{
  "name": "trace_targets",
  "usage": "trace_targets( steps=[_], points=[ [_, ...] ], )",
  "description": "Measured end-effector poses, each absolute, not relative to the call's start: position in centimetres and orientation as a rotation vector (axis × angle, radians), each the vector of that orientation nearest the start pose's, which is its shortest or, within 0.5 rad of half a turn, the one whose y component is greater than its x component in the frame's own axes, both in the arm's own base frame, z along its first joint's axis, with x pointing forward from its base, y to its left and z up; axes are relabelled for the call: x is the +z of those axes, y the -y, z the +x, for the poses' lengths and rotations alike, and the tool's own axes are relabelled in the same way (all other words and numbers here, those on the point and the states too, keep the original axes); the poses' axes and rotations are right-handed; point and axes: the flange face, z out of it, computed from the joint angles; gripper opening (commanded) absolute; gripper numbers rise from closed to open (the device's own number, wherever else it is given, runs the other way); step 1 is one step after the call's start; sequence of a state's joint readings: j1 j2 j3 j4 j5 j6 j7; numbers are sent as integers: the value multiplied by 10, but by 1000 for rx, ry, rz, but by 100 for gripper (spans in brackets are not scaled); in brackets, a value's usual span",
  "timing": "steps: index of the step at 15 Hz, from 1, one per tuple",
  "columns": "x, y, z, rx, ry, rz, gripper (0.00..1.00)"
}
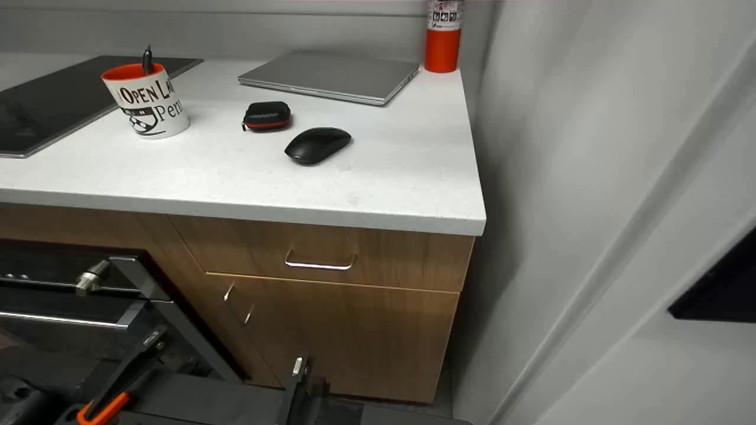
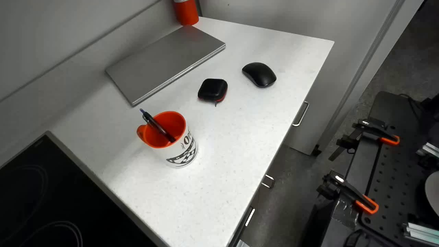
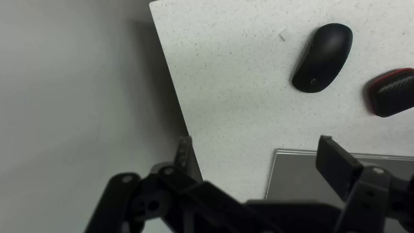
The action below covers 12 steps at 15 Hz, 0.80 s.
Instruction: Remove the pen from the mug cup and place it on the table
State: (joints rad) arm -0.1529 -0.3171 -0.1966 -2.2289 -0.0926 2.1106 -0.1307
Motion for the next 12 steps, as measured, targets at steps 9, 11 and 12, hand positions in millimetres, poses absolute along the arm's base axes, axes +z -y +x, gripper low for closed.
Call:
trace_targets(
  steps=[9,11,12],
  points=[
    [510,149,455,-329,-183,-3107,100],
    [505,122,464,-385,-88,-3043,100],
    [503,106,469,-418,-38,-3017,100]
  ],
)
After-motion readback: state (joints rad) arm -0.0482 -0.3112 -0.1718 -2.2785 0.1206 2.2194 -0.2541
